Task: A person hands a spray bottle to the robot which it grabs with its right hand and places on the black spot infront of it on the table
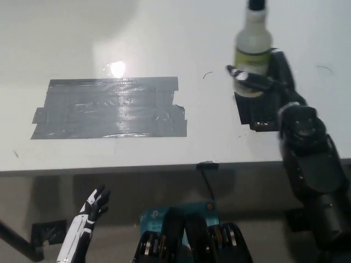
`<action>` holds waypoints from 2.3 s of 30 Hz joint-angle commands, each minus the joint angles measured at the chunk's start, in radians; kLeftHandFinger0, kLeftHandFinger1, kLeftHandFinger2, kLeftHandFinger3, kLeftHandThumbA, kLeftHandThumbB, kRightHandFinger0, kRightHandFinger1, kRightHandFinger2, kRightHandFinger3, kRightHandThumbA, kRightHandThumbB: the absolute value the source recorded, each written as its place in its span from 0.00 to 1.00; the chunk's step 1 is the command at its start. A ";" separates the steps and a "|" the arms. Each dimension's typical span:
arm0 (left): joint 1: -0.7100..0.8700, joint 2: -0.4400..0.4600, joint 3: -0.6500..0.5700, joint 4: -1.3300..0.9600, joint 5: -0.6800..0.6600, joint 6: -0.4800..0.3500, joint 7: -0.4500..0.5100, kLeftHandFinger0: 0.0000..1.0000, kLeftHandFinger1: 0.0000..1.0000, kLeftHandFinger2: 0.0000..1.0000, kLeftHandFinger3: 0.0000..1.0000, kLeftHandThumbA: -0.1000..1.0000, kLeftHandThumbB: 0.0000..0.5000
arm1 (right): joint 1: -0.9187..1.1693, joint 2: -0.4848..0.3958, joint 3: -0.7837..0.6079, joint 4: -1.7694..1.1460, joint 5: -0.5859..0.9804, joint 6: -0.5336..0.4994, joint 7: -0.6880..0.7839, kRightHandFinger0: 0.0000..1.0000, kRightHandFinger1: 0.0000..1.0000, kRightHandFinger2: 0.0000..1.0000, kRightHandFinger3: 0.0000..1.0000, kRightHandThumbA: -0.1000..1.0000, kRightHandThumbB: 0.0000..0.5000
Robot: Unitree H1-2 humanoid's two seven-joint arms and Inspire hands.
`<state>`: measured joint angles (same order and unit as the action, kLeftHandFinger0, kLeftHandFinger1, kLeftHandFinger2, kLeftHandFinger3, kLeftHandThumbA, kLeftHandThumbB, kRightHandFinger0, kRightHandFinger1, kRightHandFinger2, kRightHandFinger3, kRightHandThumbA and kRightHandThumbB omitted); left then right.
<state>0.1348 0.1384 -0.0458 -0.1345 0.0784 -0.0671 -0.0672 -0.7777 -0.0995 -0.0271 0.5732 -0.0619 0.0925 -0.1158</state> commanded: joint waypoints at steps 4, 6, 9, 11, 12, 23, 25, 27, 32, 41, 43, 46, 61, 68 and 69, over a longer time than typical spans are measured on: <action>0.019 -0.004 0.008 -0.040 -0.029 -0.001 -0.007 1.00 1.00 1.00 1.00 1.00 0.04 | -0.049 -0.041 -0.051 0.023 -0.068 -0.250 -0.178 0.03 0.30 0.49 0.33 0.78 0.83; 0.016 -0.003 0.009 -0.037 -0.035 -0.004 -0.009 1.00 1.00 1.00 1.00 1.00 0.05 | -0.046 -0.042 -0.057 0.042 -0.078 -0.280 -0.206 0.02 0.29 0.47 0.38 0.75 0.84; 0.015 -0.004 0.009 -0.041 -0.037 0.002 -0.009 1.00 1.00 1.00 1.00 1.00 0.04 | -0.049 -0.034 -0.066 0.069 -0.071 -0.299 -0.224 0.03 0.28 0.46 0.36 0.71 0.83; 0.017 -0.007 0.008 -0.042 -0.037 0.002 -0.008 1.00 1.00 1.00 1.00 1.00 0.02 | -0.052 -0.026 -0.072 0.097 -0.071 -0.296 -0.247 0.06 0.28 0.44 0.30 0.69 0.82; 0.017 -0.006 0.007 -0.042 -0.036 0.003 -0.008 1.00 1.00 1.00 1.00 1.00 0.03 | -0.053 -0.023 -0.072 0.112 -0.073 -0.305 -0.258 0.09 0.27 0.42 0.28 0.71 0.81; 0.014 -0.008 0.004 -0.037 -0.030 -0.005 -0.007 1.00 1.00 1.00 1.00 1.00 0.00 | -0.078 0.025 -0.045 0.192 -0.122 -0.366 -0.367 0.00 0.16 0.34 0.05 0.79 0.85; 0.013 -0.006 0.006 -0.036 -0.034 -0.010 -0.008 1.00 1.00 1.00 1.00 1.00 0.00 | -0.084 0.034 -0.045 0.201 -0.121 -0.374 -0.381 0.01 0.18 0.35 0.11 0.80 0.89; 0.014 -0.007 0.006 -0.040 -0.033 -0.002 -0.007 1.00 1.00 1.00 1.00 1.00 0.02 | -0.092 0.039 -0.045 0.233 -0.137 -0.427 -0.427 0.01 0.17 0.35 0.12 0.79 0.91; 0.016 -0.007 0.004 -0.038 -0.030 -0.006 -0.007 1.00 1.00 1.00 1.00 1.00 0.00 | -0.098 0.055 -0.047 0.259 -0.152 -0.505 -0.492 0.03 0.17 0.34 0.14 0.77 0.85; 0.020 -0.004 0.004 -0.033 -0.027 -0.021 -0.007 1.00 1.00 1.00 1.00 1.00 0.00 | -0.098 0.068 -0.039 0.225 -0.179 -0.563 -0.556 0.00 0.05 0.24 0.14 0.77 0.87; 0.020 -0.004 0.003 -0.036 -0.029 -0.017 -0.009 1.00 1.00 1.00 1.00 1.00 0.00 | -0.098 0.064 -0.036 0.225 -0.191 -0.563 -0.577 0.00 0.03 0.22 0.14 0.75 0.84; 0.021 -0.005 0.003 -0.041 -0.028 -0.010 -0.008 1.00 1.00 1.00 1.00 1.00 0.00 | -0.094 0.061 -0.029 0.219 -0.200 -0.563 -0.596 0.00 0.01 0.23 0.16 0.73 0.79; 0.002 0.000 0.007 -0.035 -0.019 -0.015 -0.004 1.00 1.00 1.00 1.00 1.00 0.02 | -0.118 0.049 0.027 0.307 -0.205 -0.563 -0.663 0.00 0.01 0.19 0.08 0.76 0.78; -0.002 0.000 0.006 -0.034 -0.010 -0.015 -0.001 1.00 1.00 1.00 1.00 1.00 0.03 | -0.092 0.066 0.045 0.277 -0.127 -0.563 -0.591 0.00 0.06 0.28 0.21 0.71 0.72; -0.004 -0.001 0.007 -0.035 -0.009 -0.014 0.000 1.00 1.00 1.00 1.00 1.00 0.02 | -0.093 0.068 0.048 0.275 -0.126 -0.563 -0.587 0.00 0.07 0.29 0.22 0.73 0.72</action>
<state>0.1399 0.1331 -0.0448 -0.1359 0.0662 -0.0639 -0.0674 -0.8082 -0.0354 0.0020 0.9060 -0.2147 -0.3699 -0.7159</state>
